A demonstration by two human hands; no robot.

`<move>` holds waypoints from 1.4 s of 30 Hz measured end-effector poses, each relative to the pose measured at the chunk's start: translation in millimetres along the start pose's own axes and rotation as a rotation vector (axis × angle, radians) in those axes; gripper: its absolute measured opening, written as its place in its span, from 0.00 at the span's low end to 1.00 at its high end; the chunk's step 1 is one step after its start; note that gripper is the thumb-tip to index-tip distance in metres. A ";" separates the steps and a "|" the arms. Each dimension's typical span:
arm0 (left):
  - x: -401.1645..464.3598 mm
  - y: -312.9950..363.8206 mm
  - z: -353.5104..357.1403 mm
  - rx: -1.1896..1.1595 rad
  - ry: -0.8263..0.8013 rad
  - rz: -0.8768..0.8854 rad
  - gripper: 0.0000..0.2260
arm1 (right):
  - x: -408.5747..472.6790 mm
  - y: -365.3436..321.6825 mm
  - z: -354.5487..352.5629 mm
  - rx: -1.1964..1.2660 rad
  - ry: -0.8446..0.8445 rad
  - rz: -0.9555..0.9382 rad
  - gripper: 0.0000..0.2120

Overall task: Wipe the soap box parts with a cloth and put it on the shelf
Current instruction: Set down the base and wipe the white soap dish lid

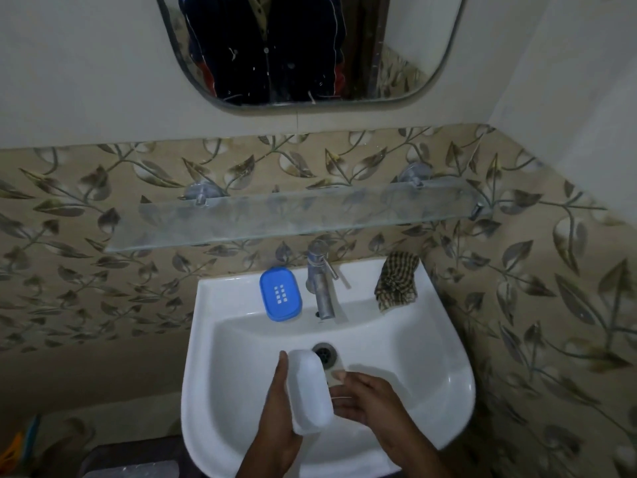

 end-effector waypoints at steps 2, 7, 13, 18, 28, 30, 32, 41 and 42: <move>7.1 -9.7 15.8 0.136 0.028 0.020 0.34 | 5.4 -12.1 -32.7 0.075 0.128 -0.033 0.10; 31.0 -8.4 79.3 0.318 0.042 0.070 0.40 | 20.0 -29.1 -89.7 0.200 0.248 -0.033 0.10; 72.2 48.1 163.4 0.183 -0.062 0.133 0.31 | 55.8 -88.6 -107.2 0.399 0.314 -0.178 0.08; 108.2 70.8 193.4 0.047 -0.046 0.163 0.28 | 110.1 -152.2 -114.0 0.540 0.328 -0.299 0.14; 127.6 64.8 211.8 0.128 -0.107 0.113 0.23 | 145.1 -168.6 -131.4 -0.162 0.607 -0.421 0.08; 129.6 58.2 207.1 0.097 -0.121 0.083 0.28 | 144.8 -166.0 -128.4 -0.157 0.611 -0.402 0.08; 128.4 56.5 204.7 0.096 -0.138 0.077 0.29 | 136.1 -168.0 -126.1 -0.087 0.617 -0.378 0.09; 81.7 45.5 195.2 0.066 -0.193 0.047 0.30 | 121.8 -132.7 -115.3 0.218 0.375 -0.150 0.23; 68.4 43.6 194.1 0.063 -0.199 0.040 0.30 | 110.8 -132.2 -114.1 0.223 0.357 -0.182 0.21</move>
Point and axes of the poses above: each hand's wrist, its own x-axis towards the middle knuckle, its own z-axis out of the palm, y = z × x, the point moved 9 cm from there along x, towards the middle knuckle, and after that the axes turned 3 degrees about x, right-handed, at the moved point
